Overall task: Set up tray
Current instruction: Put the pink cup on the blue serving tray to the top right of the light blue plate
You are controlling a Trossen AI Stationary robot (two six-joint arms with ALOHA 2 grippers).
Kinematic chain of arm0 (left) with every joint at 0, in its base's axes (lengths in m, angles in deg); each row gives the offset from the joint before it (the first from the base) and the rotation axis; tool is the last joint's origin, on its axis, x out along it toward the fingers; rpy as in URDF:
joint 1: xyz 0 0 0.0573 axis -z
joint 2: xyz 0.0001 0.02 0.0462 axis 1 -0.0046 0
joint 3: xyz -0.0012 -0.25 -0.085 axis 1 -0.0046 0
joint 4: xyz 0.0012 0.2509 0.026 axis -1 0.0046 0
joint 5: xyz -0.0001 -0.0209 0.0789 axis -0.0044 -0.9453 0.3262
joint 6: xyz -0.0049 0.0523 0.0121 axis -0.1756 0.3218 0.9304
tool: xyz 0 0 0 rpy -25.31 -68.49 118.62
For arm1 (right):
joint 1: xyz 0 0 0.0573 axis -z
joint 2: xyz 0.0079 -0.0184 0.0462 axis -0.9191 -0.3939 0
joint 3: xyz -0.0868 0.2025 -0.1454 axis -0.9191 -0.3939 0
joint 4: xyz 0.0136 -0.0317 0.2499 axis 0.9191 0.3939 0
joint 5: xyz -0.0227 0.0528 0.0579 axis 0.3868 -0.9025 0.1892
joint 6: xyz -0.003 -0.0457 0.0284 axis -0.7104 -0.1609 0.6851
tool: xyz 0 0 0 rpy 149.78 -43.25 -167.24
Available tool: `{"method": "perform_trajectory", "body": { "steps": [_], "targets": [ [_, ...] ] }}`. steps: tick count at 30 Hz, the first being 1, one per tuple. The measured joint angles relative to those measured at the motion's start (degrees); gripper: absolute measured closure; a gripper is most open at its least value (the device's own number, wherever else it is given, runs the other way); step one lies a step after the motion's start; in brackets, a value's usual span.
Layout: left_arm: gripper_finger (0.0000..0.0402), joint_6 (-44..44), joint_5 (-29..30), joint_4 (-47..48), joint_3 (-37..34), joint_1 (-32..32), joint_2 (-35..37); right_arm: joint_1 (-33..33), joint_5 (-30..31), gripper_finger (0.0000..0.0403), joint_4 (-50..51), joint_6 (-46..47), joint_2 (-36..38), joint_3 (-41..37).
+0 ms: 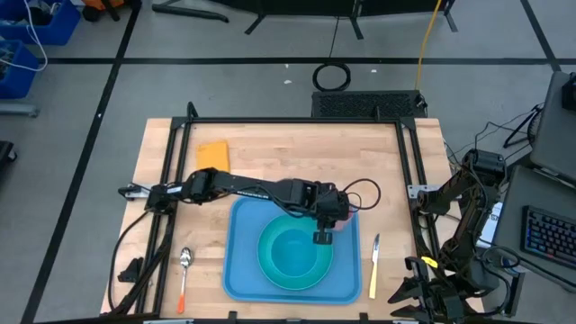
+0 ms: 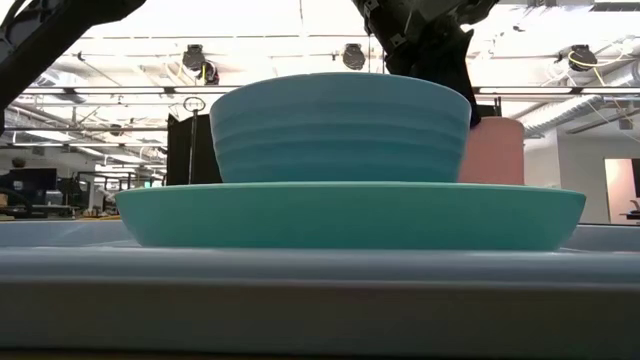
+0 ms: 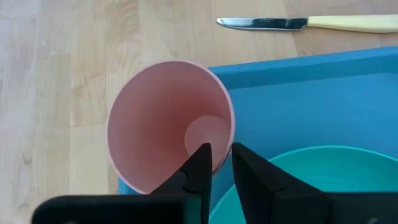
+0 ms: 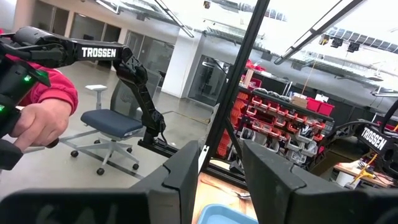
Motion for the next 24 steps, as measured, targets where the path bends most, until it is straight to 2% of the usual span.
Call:
{"method": "perform_trajectory", "body": {
  "steps": [24],
  "targets": [
    [0.0327,-0.7,0.02,-1.66,0.0,0.53,0.09,0.02,0.02,0.0289,0.02,0.02,0.0,0.0]
  ]
}}
